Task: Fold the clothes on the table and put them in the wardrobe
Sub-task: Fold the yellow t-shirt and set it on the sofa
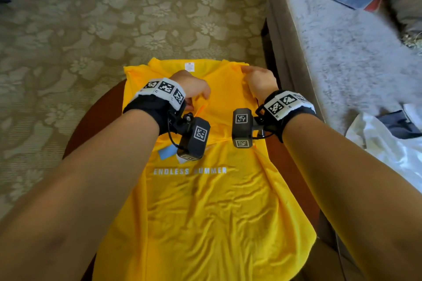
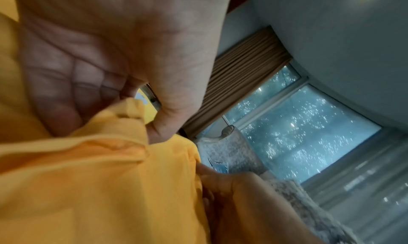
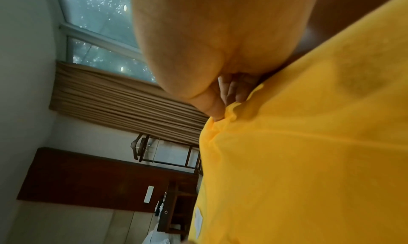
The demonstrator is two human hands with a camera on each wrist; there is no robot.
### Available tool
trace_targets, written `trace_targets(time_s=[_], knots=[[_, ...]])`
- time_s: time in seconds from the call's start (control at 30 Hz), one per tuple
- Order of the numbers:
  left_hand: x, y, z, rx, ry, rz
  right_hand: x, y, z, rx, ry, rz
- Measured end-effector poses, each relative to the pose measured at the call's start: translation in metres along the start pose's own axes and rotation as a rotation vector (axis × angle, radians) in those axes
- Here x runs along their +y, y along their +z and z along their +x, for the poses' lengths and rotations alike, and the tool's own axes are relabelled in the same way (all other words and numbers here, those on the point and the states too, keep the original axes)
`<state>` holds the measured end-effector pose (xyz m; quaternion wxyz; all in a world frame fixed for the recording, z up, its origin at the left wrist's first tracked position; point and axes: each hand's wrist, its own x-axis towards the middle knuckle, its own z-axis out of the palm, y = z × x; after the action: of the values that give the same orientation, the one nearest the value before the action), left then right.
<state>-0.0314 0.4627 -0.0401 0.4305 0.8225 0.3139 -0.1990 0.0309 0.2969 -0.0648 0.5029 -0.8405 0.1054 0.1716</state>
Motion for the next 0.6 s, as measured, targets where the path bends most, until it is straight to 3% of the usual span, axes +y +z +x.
trace_targets(time_s=[0.13, 0.37, 0.43, 0.5, 0.6], knots=[[-0.003, -0.006, -0.001, -0.033, 0.009, -0.062, -0.006, 0.007, 0.009, 0.013, 0.024, -0.154], [-0.027, -0.009, 0.005, -0.097, 0.09, -0.345, -0.009, 0.011, 0.014, -0.012, 0.018, -0.226], [-0.032, -0.011, 0.003, -0.227, 0.107, -0.446, -0.005, 0.01, 0.006, -0.005, -0.017, -0.244], [-0.033, -0.011, 0.0, -0.298, 0.098, -0.508, 0.002, 0.009, -0.003, -0.038, -0.061, -0.231], [-0.028, -0.007, -0.006, -0.252, 0.073, -0.459, 0.006, 0.001, -0.013, 0.002, -0.051, -0.094]])
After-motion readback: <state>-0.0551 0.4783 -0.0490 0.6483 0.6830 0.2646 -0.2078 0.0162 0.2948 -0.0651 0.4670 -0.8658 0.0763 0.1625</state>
